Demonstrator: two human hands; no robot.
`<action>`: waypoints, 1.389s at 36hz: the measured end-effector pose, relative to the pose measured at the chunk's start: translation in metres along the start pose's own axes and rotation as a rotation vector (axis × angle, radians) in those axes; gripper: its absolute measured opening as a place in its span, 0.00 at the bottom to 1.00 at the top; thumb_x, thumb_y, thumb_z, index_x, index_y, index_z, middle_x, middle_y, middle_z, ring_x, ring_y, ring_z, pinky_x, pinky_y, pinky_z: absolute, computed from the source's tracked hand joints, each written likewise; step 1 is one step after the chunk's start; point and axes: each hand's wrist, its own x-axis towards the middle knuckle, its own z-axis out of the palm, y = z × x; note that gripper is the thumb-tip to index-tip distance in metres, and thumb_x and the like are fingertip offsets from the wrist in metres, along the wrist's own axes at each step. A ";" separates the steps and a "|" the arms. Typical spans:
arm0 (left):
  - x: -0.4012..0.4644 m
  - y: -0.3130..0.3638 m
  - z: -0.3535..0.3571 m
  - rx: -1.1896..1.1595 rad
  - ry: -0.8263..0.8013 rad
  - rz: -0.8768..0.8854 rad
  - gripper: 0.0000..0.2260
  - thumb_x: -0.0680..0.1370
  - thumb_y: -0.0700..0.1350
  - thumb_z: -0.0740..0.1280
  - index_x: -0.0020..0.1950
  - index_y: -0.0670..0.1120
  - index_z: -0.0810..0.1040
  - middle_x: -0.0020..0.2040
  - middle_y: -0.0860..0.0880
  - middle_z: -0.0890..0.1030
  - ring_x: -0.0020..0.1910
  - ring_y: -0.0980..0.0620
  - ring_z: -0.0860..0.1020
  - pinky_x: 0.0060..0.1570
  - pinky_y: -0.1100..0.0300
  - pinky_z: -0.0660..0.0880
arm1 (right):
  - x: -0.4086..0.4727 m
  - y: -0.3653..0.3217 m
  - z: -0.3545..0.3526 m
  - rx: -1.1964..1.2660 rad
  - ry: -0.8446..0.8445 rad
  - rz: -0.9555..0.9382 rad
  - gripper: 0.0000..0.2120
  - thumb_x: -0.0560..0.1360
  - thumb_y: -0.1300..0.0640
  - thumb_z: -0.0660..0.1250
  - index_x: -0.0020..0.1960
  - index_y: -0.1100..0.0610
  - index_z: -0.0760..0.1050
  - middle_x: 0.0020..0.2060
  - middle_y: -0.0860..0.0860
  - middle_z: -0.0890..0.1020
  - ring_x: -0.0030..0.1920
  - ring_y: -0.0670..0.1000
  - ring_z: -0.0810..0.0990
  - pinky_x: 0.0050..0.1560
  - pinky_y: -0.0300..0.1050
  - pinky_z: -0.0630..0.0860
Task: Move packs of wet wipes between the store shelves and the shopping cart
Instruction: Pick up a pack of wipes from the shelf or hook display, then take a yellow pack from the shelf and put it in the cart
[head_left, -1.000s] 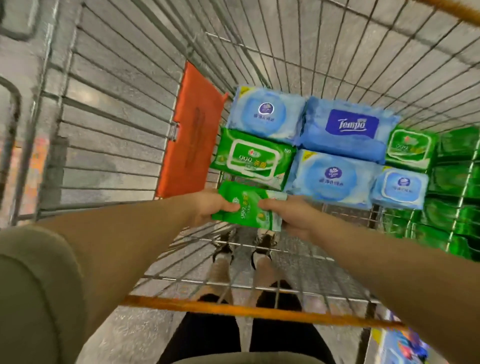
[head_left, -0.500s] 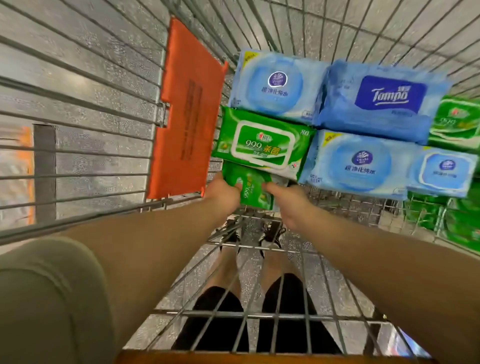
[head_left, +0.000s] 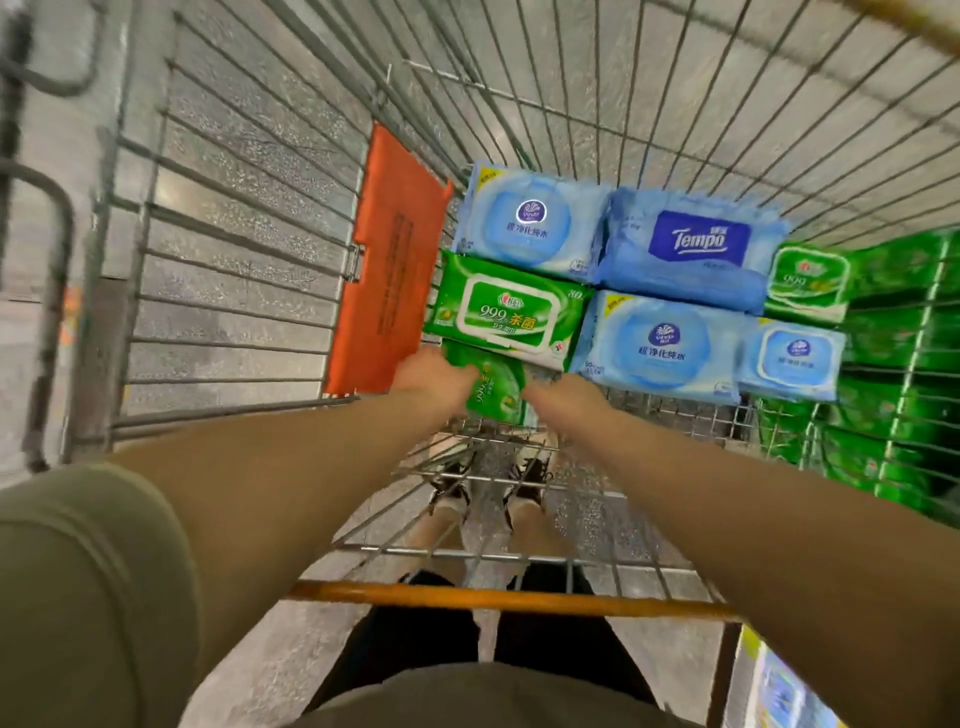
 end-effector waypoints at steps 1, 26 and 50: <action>-0.007 0.002 -0.006 0.033 -0.014 0.005 0.22 0.79 0.56 0.67 0.68 0.46 0.76 0.57 0.45 0.82 0.53 0.45 0.82 0.54 0.51 0.81 | -0.007 0.000 -0.005 -0.064 0.010 -0.021 0.18 0.81 0.46 0.62 0.55 0.62 0.75 0.50 0.57 0.80 0.48 0.56 0.79 0.47 0.47 0.75; -0.267 0.134 -0.243 0.409 0.387 0.617 0.42 0.72 0.75 0.64 0.78 0.51 0.66 0.78 0.48 0.68 0.75 0.45 0.68 0.73 0.49 0.67 | -0.305 -0.092 -0.208 -0.555 0.680 -0.548 0.29 0.81 0.42 0.62 0.75 0.58 0.66 0.72 0.58 0.71 0.70 0.58 0.71 0.66 0.48 0.70; -0.454 0.219 -0.211 0.570 0.472 1.175 0.44 0.67 0.78 0.65 0.78 0.58 0.65 0.80 0.53 0.64 0.75 0.47 0.67 0.71 0.46 0.68 | -0.512 0.033 -0.240 -0.422 1.091 -0.431 0.35 0.81 0.41 0.61 0.82 0.55 0.56 0.80 0.53 0.62 0.78 0.55 0.62 0.75 0.50 0.62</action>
